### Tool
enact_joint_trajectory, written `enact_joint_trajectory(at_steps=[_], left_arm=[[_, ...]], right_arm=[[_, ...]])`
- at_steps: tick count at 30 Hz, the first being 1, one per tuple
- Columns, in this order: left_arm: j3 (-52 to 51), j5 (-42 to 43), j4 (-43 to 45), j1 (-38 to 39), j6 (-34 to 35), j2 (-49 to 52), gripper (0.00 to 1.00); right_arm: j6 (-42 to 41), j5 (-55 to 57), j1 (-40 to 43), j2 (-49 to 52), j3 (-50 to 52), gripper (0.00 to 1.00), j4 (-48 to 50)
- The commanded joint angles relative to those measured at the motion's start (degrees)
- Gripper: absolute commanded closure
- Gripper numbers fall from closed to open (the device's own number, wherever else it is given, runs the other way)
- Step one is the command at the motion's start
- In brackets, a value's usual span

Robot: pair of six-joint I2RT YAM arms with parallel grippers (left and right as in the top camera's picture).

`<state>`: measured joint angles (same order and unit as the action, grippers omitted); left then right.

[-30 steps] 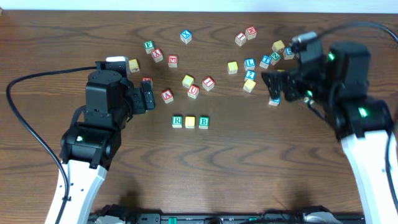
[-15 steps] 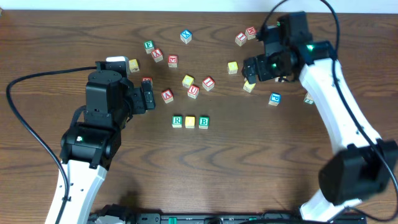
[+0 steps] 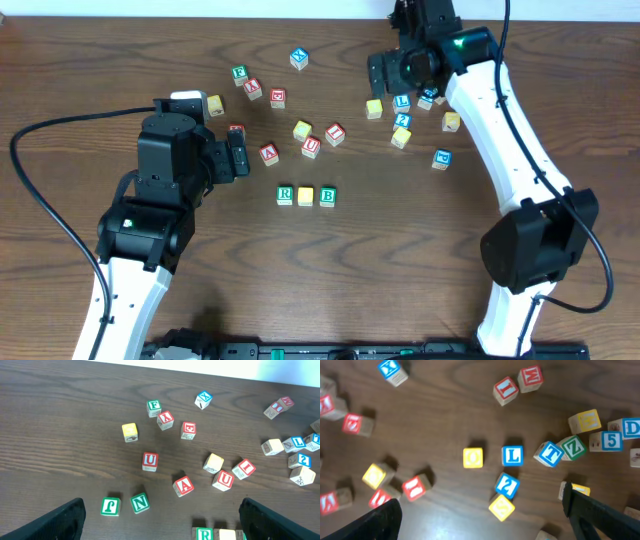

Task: Spell out ROBOT
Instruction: 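Move the right gripper over a yellow O block near the blue L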

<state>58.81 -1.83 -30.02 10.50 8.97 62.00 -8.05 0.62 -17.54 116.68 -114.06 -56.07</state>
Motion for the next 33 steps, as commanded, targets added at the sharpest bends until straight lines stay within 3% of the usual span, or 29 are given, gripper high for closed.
enact_joint_trajectory(at_steps=[1, 12, 22, 28, 33], left_arm=[[0.17, -0.28, 0.04, -0.20, -0.17, -0.26, 0.04], [0.17, -0.28, 0.04, -0.20, -0.17, -0.26, 0.04], [0.17, -0.28, 0.04, -0.20, -0.17, -0.26, 0.04], [0.17, -0.28, 0.04, -0.20, -0.17, -0.26, 0.04], [0.17, -0.28, 0.04, -0.20, -0.17, -0.26, 0.04]], right_arm=[[-3.08, 2.25, -1.09, 3.72, -1.07, 0.01, 1.25], [0.33, 1.84, -5.92, 9.35, -1.07, 0.01, 6.25], [-2.67, 5.38, -6.29, 11.17, -1.07, 0.01, 7.72], [-4.37, 6.54, -6.29, 17.38, -1.07, 0.01, 7.72], [-4.42, 6.58, -6.12, 18.05, -1.11, 0.08, 8.74]])
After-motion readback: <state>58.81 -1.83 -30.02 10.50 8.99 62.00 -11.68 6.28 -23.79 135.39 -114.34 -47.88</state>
